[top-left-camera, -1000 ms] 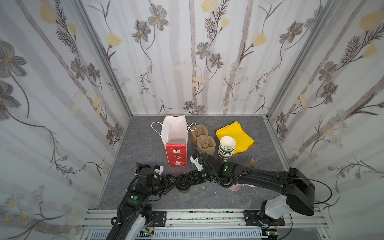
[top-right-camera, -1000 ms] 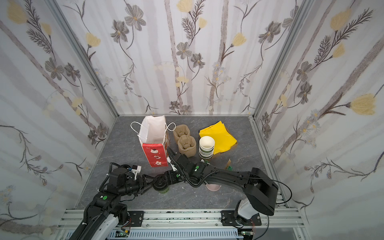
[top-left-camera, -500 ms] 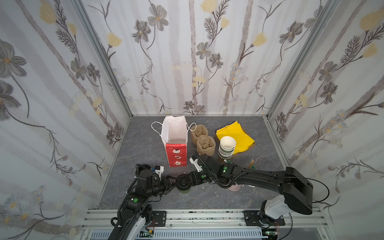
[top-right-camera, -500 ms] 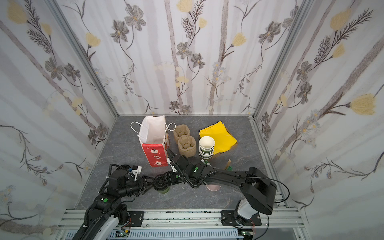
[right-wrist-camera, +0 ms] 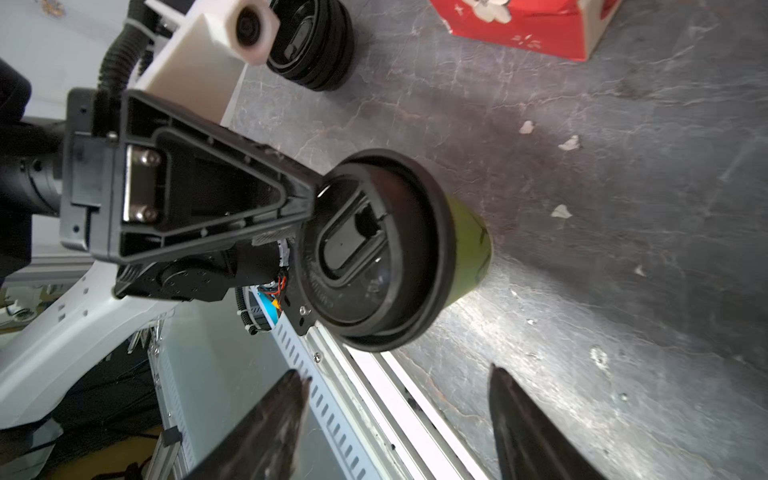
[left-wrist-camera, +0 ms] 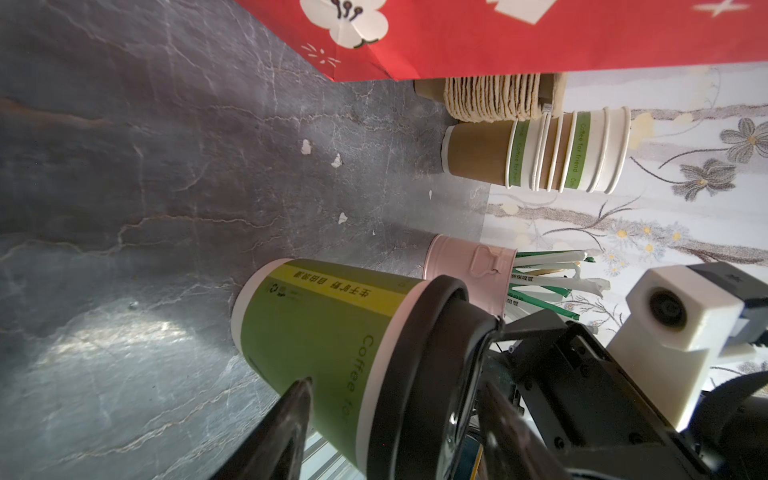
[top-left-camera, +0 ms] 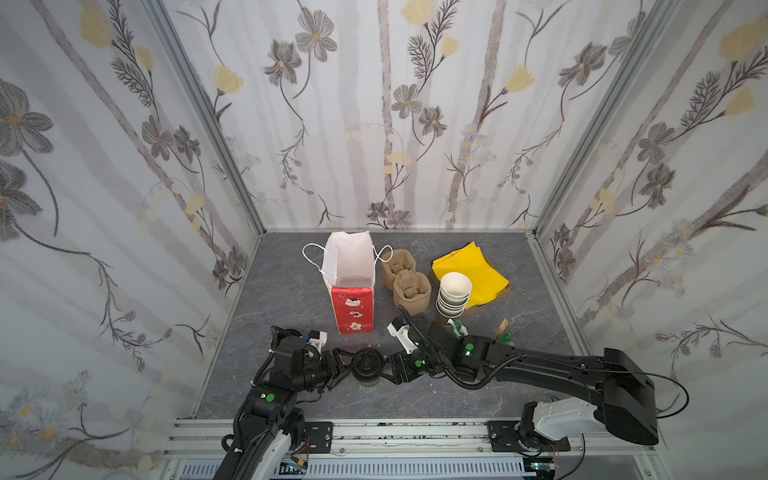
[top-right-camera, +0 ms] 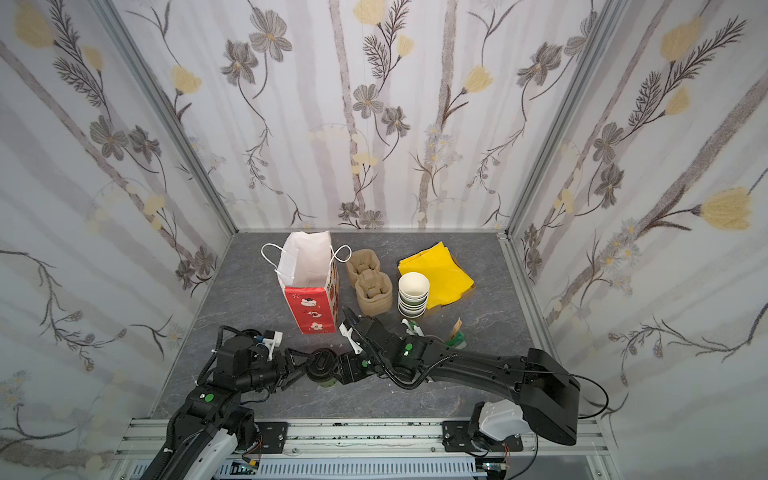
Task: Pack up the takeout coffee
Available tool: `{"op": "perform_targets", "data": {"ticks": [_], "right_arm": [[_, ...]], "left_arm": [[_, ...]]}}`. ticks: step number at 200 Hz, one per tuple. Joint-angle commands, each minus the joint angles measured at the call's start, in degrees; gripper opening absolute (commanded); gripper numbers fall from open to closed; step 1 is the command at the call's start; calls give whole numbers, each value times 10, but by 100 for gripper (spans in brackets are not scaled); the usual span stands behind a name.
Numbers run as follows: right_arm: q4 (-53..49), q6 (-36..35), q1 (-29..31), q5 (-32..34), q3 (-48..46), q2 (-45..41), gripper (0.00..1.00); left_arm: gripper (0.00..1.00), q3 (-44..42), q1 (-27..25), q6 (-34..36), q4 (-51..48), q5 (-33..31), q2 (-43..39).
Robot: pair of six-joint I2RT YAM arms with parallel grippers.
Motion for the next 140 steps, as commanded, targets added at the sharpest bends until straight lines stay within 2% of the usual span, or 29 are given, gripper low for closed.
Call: {"op": "perform_targets", "data": {"ticks": [1, 86, 140], "right_arm": [[43, 23, 5, -24, -7, 11, 68], [94, 54, -2, -29, -24, 54, 61], [67, 56, -8, -2, -23, 70, 58]], "left_arm": [[64, 0, 0, 4, 4, 1, 1], [58, 0, 0, 8, 5, -4, 24], [53, -9, -1, 17, 5, 2, 36]]}}
